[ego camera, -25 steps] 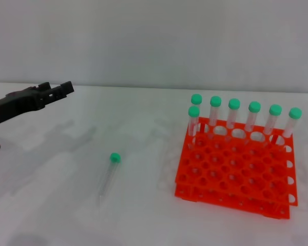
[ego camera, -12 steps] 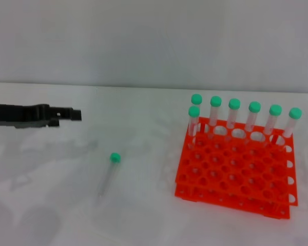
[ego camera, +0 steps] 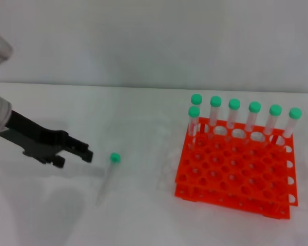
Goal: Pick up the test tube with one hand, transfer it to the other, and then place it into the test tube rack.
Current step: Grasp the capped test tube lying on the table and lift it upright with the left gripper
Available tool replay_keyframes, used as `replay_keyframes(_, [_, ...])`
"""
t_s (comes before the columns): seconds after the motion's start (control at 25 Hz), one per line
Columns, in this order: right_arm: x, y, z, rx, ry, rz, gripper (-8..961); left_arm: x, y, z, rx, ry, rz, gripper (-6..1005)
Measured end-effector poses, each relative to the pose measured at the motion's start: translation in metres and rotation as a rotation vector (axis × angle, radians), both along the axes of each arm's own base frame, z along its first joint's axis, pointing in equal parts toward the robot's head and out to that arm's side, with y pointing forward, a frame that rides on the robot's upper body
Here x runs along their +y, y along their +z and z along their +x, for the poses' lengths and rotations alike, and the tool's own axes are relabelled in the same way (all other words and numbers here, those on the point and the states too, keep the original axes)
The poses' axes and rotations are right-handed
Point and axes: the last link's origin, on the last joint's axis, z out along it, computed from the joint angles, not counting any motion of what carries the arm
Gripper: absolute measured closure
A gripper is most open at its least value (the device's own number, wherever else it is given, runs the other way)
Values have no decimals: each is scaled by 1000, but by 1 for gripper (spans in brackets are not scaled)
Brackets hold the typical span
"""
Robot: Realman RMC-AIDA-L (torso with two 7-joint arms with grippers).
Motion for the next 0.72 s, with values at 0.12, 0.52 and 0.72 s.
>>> replay_keyframes(0.12, [1,1,-1,-3,4,5,119,3,-15,4,26,21,-57,122])
replay_keyframes(0.52, [4,5,-2,5,3,27,124,14,-48,-4,129,43,-78,123])
replay_keyframes(0.72, [4,5,-2,5,4,27,127,16,-56,-4,142,33,-78,124])
